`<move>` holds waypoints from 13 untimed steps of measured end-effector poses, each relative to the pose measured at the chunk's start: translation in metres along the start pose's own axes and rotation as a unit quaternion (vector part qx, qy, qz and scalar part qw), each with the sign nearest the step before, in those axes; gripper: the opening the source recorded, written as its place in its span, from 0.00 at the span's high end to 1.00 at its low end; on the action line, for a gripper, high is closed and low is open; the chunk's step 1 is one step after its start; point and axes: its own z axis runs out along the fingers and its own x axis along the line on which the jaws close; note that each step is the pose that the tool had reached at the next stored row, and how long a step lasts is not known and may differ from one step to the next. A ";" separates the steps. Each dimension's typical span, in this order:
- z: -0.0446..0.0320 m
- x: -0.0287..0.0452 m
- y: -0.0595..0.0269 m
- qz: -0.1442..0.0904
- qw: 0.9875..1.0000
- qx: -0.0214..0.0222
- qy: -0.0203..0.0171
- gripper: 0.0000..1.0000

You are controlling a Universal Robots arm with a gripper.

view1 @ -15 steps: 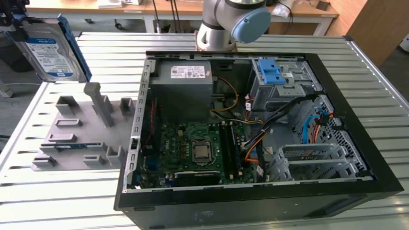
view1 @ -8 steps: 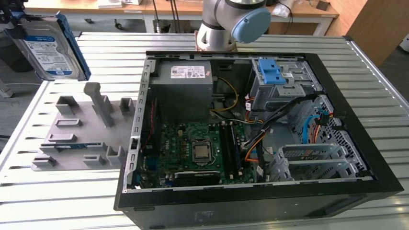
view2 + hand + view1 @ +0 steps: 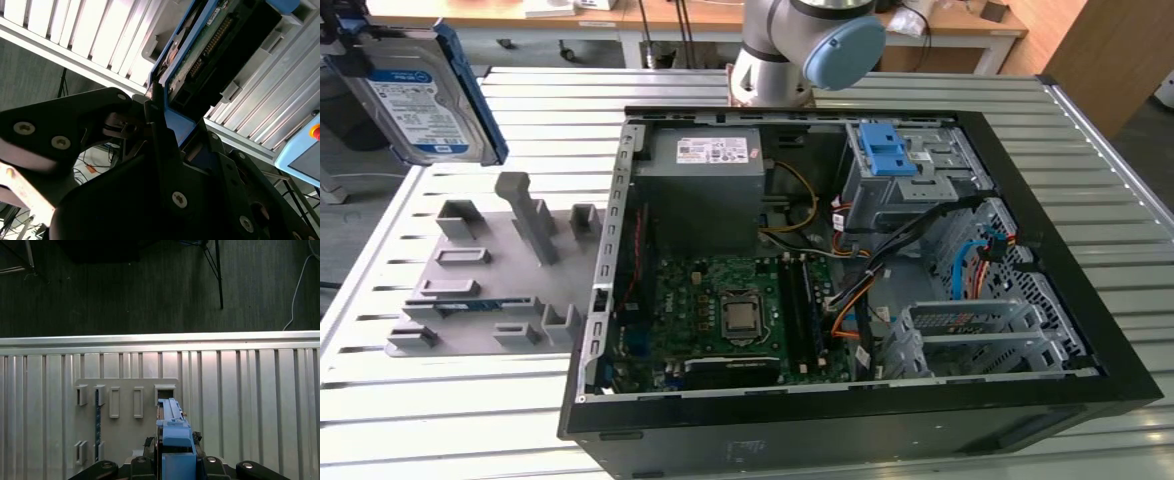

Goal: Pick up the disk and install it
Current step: 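Pick up the disk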

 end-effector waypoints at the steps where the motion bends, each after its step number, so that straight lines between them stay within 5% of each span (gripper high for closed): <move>1: -0.0004 0.0000 0.0000 0.000 1.000 0.000 0.000 0.64; 13: -0.0073 0.0000 0.0002 0.000 1.000 0.000 0.000 0.64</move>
